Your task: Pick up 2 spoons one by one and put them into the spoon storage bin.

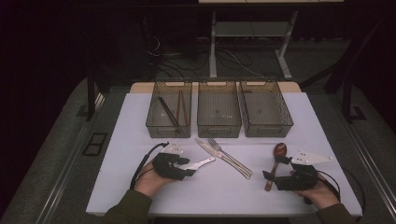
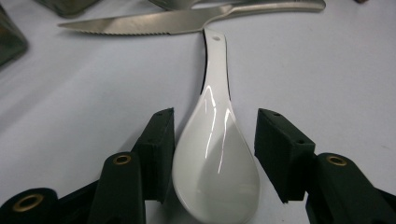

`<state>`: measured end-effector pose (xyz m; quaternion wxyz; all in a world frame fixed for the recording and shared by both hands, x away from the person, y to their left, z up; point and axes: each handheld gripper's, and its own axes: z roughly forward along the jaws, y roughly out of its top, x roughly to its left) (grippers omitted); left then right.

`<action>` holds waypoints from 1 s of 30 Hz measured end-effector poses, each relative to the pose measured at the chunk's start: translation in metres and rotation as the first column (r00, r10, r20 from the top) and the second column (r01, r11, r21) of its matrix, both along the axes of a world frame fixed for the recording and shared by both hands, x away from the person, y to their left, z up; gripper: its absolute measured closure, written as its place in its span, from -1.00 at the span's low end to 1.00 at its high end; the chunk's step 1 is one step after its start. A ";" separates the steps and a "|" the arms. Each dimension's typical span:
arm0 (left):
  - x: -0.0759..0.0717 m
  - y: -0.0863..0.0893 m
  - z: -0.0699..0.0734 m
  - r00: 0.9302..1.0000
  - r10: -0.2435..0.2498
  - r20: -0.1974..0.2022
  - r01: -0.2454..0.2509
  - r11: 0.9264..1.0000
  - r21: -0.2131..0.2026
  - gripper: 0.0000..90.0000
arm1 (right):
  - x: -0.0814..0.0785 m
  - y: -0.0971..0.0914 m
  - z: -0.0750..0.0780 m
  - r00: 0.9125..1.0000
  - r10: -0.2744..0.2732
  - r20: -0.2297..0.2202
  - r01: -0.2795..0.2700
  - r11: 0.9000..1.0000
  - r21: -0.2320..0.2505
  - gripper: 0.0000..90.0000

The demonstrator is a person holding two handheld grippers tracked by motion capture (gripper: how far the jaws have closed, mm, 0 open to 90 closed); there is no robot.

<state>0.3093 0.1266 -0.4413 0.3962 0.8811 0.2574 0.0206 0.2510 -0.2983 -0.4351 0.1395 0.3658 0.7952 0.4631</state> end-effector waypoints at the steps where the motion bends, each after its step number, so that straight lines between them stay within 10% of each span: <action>1: 0.000 0.002 0.000 1.000 0.008 -0.004 -0.008 1.000 -0.008 0.05 | 0.000 0.000 0.000 1.000 0.000 0.001 0.000 1.000 0.000 -0.59; 30: -0.009 -0.006 0.001 0.998 -0.056 -0.019 0.057 0.994 0.097 0.48 | 0.000 0.000 0.000 1.000 0.001 -0.001 -0.001 1.000 -0.006 -0.59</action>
